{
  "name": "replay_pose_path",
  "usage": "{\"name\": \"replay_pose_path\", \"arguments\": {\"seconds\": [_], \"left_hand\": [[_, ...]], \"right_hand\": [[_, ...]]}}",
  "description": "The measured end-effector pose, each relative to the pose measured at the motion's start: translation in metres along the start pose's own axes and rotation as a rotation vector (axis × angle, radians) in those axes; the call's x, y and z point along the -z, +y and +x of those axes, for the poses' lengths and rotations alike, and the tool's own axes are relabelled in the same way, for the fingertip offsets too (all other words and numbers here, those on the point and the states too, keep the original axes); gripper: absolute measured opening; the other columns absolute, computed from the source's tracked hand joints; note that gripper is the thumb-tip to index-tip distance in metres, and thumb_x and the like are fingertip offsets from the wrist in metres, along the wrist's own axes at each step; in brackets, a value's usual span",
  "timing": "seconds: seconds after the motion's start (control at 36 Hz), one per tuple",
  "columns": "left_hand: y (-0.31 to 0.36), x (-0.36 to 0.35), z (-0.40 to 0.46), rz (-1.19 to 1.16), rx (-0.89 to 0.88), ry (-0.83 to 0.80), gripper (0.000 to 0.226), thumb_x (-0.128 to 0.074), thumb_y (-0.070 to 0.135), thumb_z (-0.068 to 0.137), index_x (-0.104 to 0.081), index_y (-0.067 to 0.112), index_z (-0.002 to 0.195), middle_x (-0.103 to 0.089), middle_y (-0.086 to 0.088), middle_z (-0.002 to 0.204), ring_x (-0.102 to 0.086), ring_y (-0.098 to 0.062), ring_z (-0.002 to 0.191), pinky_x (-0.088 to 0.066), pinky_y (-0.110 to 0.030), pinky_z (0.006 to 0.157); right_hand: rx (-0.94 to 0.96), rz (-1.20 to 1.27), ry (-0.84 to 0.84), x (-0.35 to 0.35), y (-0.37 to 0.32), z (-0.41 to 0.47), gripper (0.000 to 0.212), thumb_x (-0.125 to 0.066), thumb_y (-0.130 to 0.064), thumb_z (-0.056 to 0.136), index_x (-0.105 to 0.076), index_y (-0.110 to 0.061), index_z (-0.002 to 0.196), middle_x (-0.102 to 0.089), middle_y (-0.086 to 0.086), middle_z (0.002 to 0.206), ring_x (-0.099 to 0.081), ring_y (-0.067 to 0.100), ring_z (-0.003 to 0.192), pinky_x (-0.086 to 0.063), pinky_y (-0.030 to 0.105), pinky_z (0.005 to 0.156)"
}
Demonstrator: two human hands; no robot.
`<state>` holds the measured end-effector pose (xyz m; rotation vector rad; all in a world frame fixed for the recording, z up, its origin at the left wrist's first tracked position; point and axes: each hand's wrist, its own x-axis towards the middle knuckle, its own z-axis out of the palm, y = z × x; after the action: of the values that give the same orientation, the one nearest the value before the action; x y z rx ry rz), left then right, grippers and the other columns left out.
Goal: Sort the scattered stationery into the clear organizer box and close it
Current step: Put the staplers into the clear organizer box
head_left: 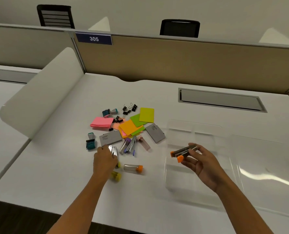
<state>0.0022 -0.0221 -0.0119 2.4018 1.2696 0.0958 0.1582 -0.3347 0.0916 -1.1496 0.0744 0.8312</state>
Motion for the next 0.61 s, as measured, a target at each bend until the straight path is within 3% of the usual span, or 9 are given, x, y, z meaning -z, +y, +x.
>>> {"name": "replay_pose_path", "arguments": {"seconds": [0.08,0.19,0.25,0.31,0.47,0.61], "left_hand": [[0.004,0.004,-0.002,0.032,0.033,-0.017,0.04,-0.064,0.022,0.086,-0.049,0.005,0.12,-0.054,-0.015,0.107,-0.058,-0.03,0.093,-0.05,-0.036,0.076],[0.006,0.008,-0.001,0.021,0.06,-0.031,0.018,-0.062,0.018,0.087,-0.056,0.007,0.101,-0.055,-0.012,0.095,-0.055,-0.022,0.077,-0.044,-0.03,0.065],[0.004,0.009,0.002,0.022,0.056,-0.034,0.007,-0.06,0.016,0.087,-0.058,0.01,0.083,-0.058,-0.013,0.089,-0.056,-0.021,0.069,-0.049,-0.032,0.062],[0.001,0.008,0.005,0.016,0.055,-0.034,0.011,-0.057,0.014,0.087,-0.058,0.01,0.077,-0.059,-0.014,0.083,-0.057,-0.023,0.067,-0.052,-0.035,0.063],[0.008,0.013,0.002,-0.047,0.037,0.03,0.012,-0.052,0.011,0.093,-0.061,0.004,0.089,-0.061,-0.014,0.083,-0.058,-0.026,0.072,-0.041,-0.03,0.056],[0.021,0.024,-0.003,-0.196,0.059,0.114,0.014,-0.053,0.009,0.094,-0.065,0.004,0.102,-0.065,-0.018,0.097,-0.061,-0.033,0.087,-0.051,-0.046,0.076]], "right_hand": [[0.011,0.039,0.039,0.018,-0.002,-0.009,0.069,-0.084,-0.016,0.063,-0.056,-0.003,0.124,-0.069,0.025,0.11,-0.07,0.037,0.096,-0.061,0.036,0.074],[0.021,0.046,0.091,0.039,0.001,-0.015,0.034,-0.06,-0.001,0.09,-0.055,-0.001,0.123,-0.068,0.027,0.113,-0.071,0.036,0.097,-0.061,0.035,0.076],[0.013,0.058,0.123,0.049,0.004,-0.015,0.03,-0.057,0.002,0.092,-0.055,0.0,0.122,-0.066,0.028,0.116,-0.069,0.037,0.101,-0.061,0.036,0.079],[0.0,0.062,0.151,0.055,0.006,-0.016,0.031,-0.057,0.004,0.092,-0.056,-0.001,0.123,-0.067,0.025,0.116,-0.069,0.038,0.103,-0.06,0.038,0.083],[-0.022,-0.085,0.195,0.065,0.01,-0.017,0.036,-0.061,0.013,0.087,-0.061,-0.006,0.118,-0.068,0.02,0.114,-0.07,0.032,0.103,-0.058,0.037,0.087],[0.04,-0.464,0.21,0.064,0.019,-0.02,0.04,-0.068,0.011,0.082,-0.068,-0.017,0.109,-0.073,0.006,0.105,-0.07,0.019,0.099,-0.056,0.037,0.092]]}}
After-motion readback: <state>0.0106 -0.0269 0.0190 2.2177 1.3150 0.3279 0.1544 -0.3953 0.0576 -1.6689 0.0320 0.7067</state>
